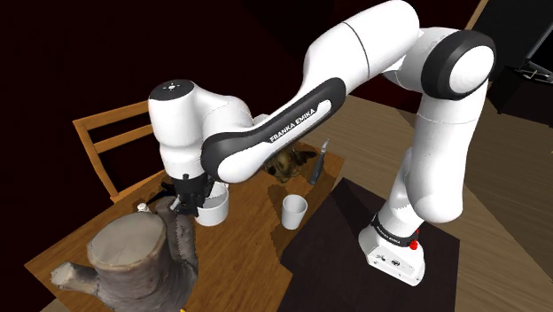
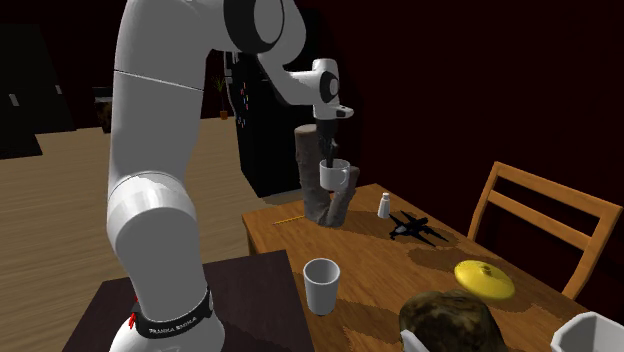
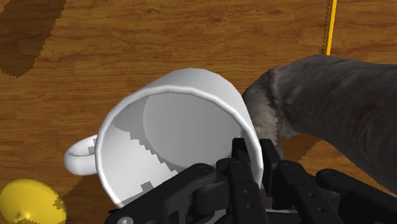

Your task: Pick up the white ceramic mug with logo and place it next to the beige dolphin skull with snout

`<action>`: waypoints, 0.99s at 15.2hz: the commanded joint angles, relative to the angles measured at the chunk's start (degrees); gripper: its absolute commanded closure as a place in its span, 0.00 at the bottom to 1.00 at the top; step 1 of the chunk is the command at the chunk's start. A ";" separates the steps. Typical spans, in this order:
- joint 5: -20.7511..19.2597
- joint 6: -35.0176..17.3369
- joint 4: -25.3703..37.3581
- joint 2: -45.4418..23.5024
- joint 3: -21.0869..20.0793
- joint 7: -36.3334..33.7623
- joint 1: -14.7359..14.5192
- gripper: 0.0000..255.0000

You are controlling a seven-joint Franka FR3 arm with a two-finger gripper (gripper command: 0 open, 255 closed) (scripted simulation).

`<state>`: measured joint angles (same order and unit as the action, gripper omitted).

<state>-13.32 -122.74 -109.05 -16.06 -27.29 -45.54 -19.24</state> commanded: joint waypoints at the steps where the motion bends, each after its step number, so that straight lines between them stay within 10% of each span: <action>1: 0.47 1.28 0.75 0.60 -0.19 0.31 0.05 1.00; 15: 6.94 -2.84 -12.07 12.21 4.99 18.90 11.14 1.00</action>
<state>-6.74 -125.19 -120.32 -4.48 -22.92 -28.36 -8.96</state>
